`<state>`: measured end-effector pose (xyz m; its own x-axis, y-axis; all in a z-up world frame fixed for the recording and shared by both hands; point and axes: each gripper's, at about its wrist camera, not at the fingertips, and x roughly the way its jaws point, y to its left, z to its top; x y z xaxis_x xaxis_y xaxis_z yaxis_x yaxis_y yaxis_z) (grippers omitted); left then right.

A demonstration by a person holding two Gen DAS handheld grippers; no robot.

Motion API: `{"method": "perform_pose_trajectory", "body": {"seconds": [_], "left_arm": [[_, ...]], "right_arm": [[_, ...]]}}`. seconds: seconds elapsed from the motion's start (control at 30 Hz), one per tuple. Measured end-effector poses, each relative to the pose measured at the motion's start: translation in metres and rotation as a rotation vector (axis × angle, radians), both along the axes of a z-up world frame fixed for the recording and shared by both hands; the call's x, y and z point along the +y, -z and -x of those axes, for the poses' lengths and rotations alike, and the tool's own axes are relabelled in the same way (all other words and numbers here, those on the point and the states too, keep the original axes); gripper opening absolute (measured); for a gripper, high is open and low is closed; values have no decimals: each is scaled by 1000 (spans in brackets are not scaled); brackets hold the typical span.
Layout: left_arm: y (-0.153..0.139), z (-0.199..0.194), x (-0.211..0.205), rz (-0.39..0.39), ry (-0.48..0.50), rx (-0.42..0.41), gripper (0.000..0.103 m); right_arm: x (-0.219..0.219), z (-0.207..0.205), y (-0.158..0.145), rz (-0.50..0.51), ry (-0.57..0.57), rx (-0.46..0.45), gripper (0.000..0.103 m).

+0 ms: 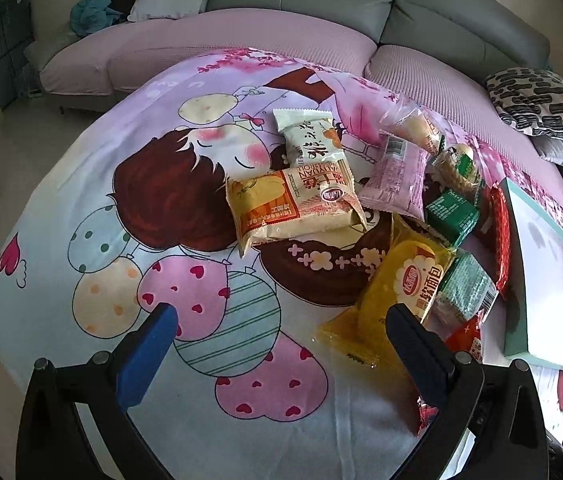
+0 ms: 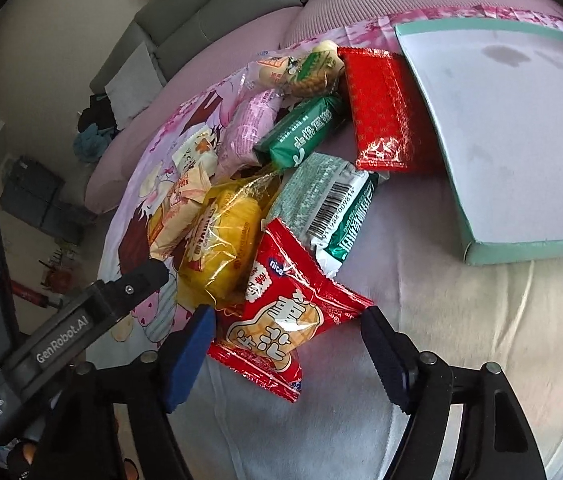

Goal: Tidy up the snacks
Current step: 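Grasp the yellow bread bag with the left tool while the right tool grasps the red nice bag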

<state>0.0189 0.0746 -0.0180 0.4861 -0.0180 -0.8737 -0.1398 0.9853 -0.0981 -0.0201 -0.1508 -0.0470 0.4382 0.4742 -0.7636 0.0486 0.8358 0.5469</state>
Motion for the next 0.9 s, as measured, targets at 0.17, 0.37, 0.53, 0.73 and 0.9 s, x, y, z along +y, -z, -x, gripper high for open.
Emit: {"method": "perform_pose_trajectory", "body": {"seconds": [0.17,0.37,0.53,0.73,0.9], "left_arm": [[0,0,0,-3,1,-2,103],[-1,1,-2,1,7,-9,103],[-5,0,-3,30,12,-25,103],[-10,-7,-12,82,49,-43,103],[-7,-14,-19,120,77,-28,102]], "right_arm": [[-2,3,2,-3,4,26,77],[-5,3,4,-28,17,30,75],[-14,-3,11,-142,45,36,64],[-18,-10,19,-242,71,47,63],[-25,-12,24,-306,109,50,63]]}}
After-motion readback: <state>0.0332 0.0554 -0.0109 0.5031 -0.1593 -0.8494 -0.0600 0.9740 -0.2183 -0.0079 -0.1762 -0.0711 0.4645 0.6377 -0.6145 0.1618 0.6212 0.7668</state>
